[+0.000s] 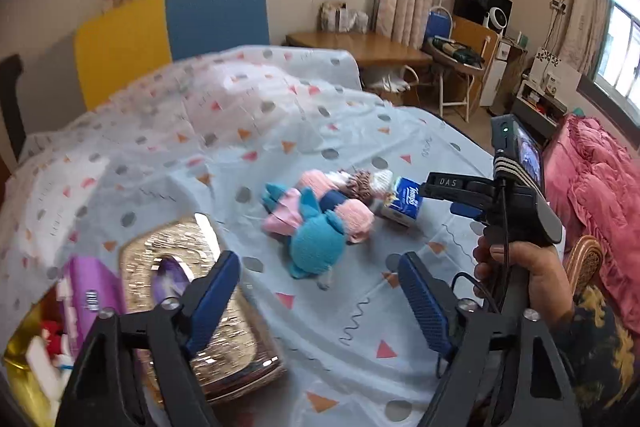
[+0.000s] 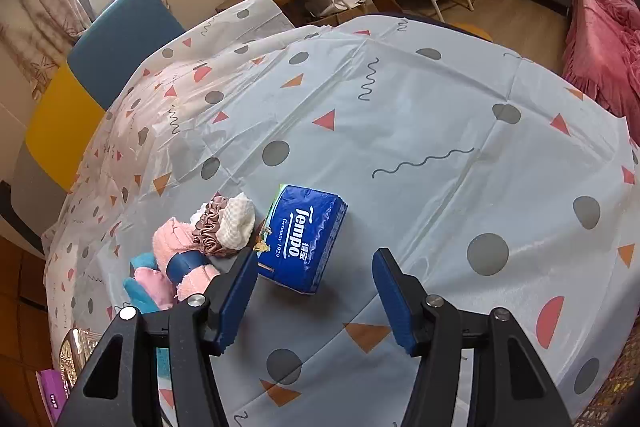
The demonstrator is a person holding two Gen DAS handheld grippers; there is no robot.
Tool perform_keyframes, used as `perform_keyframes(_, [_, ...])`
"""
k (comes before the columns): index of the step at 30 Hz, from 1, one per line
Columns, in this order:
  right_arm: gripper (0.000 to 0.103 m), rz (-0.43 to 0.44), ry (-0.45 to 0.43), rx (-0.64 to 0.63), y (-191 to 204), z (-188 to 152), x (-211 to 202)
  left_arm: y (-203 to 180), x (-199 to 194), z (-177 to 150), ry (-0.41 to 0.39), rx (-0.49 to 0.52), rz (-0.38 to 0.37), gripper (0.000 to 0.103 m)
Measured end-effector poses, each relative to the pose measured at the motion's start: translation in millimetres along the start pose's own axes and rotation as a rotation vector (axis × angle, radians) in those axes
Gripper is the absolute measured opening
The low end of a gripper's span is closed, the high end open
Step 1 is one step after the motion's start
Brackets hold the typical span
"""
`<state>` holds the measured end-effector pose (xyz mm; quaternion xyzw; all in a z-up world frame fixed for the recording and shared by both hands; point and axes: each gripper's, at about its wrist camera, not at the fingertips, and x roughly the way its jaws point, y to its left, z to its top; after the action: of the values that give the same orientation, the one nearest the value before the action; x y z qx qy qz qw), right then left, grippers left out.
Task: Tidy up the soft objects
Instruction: 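Reach the left gripper to the blue plush bunny and grasp it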
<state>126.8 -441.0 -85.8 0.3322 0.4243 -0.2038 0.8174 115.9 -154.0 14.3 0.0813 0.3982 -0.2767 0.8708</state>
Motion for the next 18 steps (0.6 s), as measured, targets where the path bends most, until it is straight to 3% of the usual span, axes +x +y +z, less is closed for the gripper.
perform_keyframes(10, [0.060,0.053,0.013,0.069,-10.1,3.7,-1.4,-0.1,69.7,23.0,0.128,-0.073,0.018,0.082])
perform_keyframes(18, [0.060,0.093,0.014,0.072,-8.2,4.1,-3.9,-11.2,140.8,28.1,0.234,-0.047,0.115,0.082])
